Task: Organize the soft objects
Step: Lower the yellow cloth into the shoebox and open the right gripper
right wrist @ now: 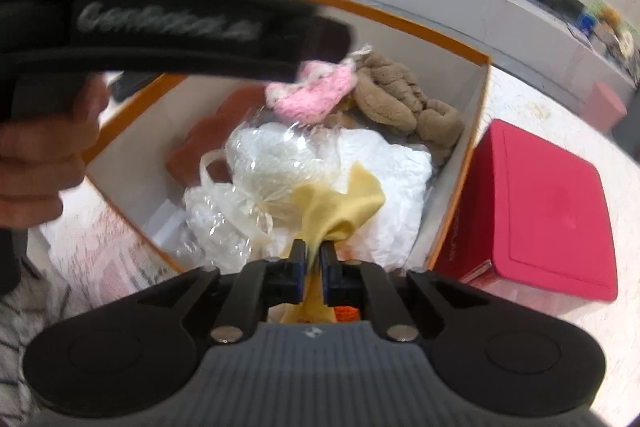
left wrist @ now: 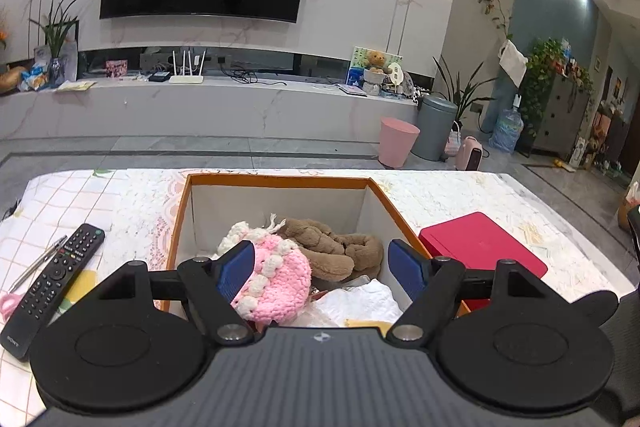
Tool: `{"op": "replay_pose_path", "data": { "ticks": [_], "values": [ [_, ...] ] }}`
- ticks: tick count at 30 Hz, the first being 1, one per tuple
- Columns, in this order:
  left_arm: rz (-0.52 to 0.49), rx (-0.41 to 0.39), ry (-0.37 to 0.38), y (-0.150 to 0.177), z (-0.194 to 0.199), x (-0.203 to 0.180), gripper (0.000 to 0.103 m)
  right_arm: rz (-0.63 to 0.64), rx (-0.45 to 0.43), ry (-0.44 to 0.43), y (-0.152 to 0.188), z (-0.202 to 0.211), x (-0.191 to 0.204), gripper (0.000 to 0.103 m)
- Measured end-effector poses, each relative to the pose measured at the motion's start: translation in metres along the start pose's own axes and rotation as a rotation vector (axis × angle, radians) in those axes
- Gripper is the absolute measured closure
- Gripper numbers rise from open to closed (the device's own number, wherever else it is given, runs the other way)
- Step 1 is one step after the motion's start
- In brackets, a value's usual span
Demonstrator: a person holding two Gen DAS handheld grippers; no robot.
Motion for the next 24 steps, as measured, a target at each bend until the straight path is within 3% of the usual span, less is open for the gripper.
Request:
{"op": "replay_pose_path", "data": {
  "ticks": [2,5,7,9,13,16,22,24],
  "values": [
    [0.013,0.001,-0.005,0.0,0.001,0.004,0.014,-0.071,0.014,-0.036,0.001,0.002,-0.005,0.077],
    [0.038,0.003,-0.011,0.0,0.001,0.011,0.014,-0.025,-0.031,0.036,-0.002,0.01,-0.004,0.061],
    [0.05,0.006,-0.007,0.0,0.001,0.013,0.014,-0.018,-0.063,0.039,-0.005,0.017,0.0,0.049],
    [0.05,0.004,-0.007,0.0,0.003,0.014,0.014,-0.024,-0.09,0.047,-0.009,0.023,0.002,0.025],
    [0.059,-0.014,-0.026,-0.002,0.008,0.018,0.014,-0.003,-0.175,0.078,-0.019,0.036,0.009,0.015],
    [0.103,-0.036,-0.072,-0.006,0.01,0.029,0.014,0.022,-0.244,0.12,-0.029,0.042,0.014,0.015],
    [0.139,-0.032,-0.112,-0.006,0.009,0.04,0.014,0.082,-0.271,0.141,-0.032,0.042,0.025,0.013],
    [0.141,-0.023,-0.126,-0.004,0.008,0.042,0.014,0.09,-0.261,0.145,-0.028,0.039,0.025,0.007]
  ]
}}
Point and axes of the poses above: each gripper's, at about its wrist camera, not at the fingertips, and z roughly against the way its jaws point, x to its left, y to its underside, the point moved 7 cm from there along -z, roughly the way its jaws point
